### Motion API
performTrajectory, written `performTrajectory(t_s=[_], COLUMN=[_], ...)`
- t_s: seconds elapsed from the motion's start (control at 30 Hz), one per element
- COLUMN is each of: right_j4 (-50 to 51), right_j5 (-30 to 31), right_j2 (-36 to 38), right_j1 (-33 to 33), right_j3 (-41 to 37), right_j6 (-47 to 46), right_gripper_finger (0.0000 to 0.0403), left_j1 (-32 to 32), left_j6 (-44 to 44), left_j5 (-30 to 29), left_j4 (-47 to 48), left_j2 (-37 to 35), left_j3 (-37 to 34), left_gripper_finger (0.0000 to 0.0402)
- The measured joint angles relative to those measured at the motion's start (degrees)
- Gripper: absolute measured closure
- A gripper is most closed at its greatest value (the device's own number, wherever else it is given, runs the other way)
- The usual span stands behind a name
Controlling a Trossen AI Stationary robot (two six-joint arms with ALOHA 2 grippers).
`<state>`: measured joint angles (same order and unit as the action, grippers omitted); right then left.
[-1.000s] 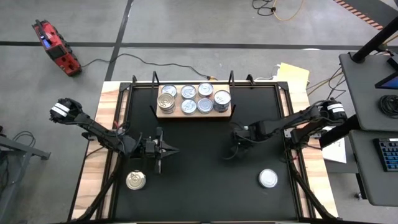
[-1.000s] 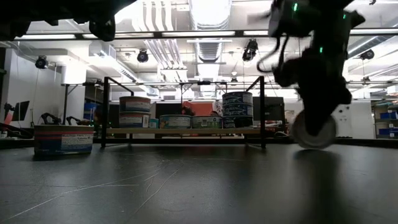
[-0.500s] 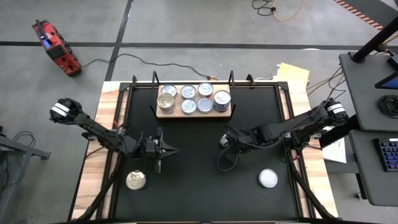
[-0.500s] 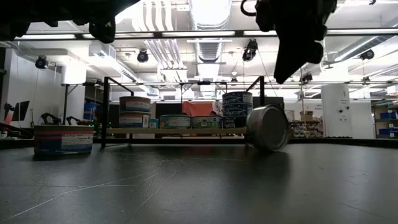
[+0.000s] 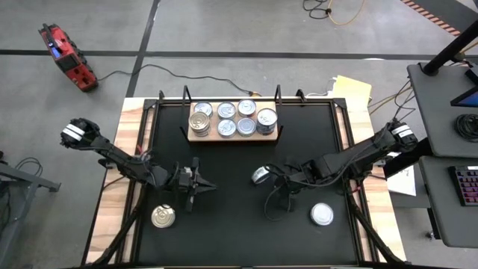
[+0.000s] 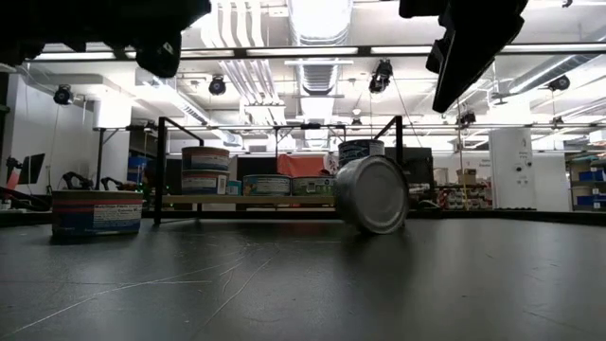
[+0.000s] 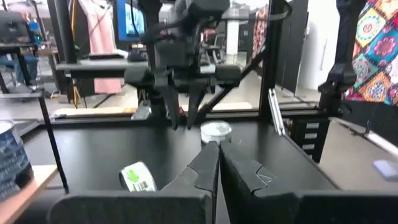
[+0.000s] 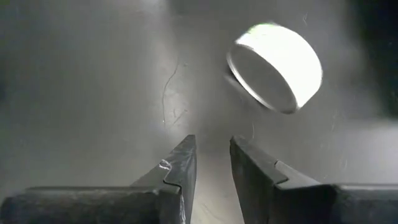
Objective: Stack canned seafood by type on shelf
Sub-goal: Stack the green tuna can on top of the other green tuna can on the shelf
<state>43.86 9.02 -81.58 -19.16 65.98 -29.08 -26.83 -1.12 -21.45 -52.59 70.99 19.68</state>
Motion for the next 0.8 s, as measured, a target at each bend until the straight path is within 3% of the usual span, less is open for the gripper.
performTrajectory(t_s=[0.37,0.53,0.8], right_j4=[-1.41,-8.61,-16.37], right_j5=[0.19,0.2,4.01], right_j2=[-0.28,-2.31,-9.4], right_j1=[0.42,0.81,2.46], right_j3=[0.26,0.26,1.4], right_j6=[3.39,12.92,24.5], right_gripper_finger=[0.0332,0.0338,0.0284], left_j1=[0.02,0.02,-0.08], left_j6=[0.96,3.57,1.08], left_j5=[-0.35,-0.63,-0.11], left_j4=[0.11,0.62,8.28], left_j2=[13.63,16.89,16.5], left_j3=[4.38,6.66,6.89], left_gripper_finger=[0.0401,0.0401,0.0401])
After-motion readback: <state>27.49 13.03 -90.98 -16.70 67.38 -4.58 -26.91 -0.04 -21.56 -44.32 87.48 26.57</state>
